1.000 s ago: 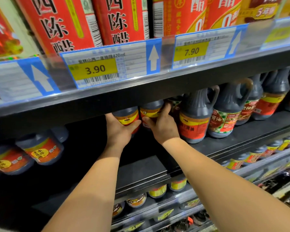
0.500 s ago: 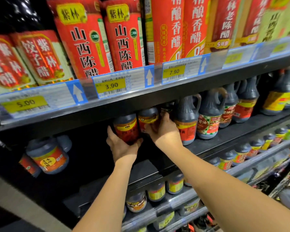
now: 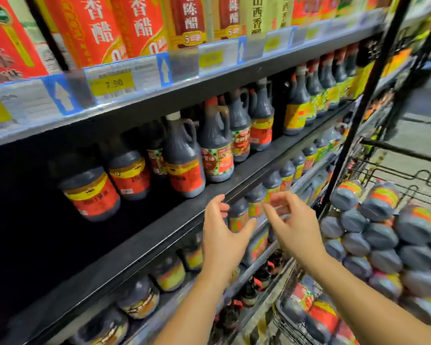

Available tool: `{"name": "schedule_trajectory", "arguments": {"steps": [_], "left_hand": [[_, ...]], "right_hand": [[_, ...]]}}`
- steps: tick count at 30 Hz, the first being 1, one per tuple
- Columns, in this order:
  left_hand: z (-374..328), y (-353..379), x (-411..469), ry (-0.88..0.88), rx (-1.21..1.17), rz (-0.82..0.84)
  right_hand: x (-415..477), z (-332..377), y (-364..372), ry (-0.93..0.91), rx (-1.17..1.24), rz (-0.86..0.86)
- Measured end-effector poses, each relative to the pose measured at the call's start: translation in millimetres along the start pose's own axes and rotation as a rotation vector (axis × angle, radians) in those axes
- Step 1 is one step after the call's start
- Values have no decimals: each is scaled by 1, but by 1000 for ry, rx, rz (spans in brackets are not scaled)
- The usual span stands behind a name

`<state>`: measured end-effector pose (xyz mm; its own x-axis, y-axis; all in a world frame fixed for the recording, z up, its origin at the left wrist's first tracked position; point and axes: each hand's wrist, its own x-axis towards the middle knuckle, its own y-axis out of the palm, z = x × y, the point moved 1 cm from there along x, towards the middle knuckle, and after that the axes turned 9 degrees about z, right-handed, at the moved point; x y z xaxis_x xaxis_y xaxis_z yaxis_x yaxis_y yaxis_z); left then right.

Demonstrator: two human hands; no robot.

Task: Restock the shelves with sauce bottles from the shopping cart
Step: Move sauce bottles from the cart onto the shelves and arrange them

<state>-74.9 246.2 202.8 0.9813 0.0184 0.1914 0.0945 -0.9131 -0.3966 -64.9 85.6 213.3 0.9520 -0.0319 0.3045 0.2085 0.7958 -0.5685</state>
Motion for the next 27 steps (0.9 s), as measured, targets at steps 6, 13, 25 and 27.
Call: {"name": "schedule_trajectory", "arguments": {"steps": [6, 13, 25, 27], "left_hand": [[14, 126, 8, -94, 21, 342], [64, 259, 5, -265, 141, 682], [184, 393, -22, -551, 367, 1032], [203, 406, -25, -597, 412, 1056]], "right_hand": [[-35, -130, -59, 289, -117, -31], [-84, -285, -94, 791, -121, 85], [-172, -449, -44, 1434, 65, 378], [-178, -466, -34, 1515, 91, 367]]}}
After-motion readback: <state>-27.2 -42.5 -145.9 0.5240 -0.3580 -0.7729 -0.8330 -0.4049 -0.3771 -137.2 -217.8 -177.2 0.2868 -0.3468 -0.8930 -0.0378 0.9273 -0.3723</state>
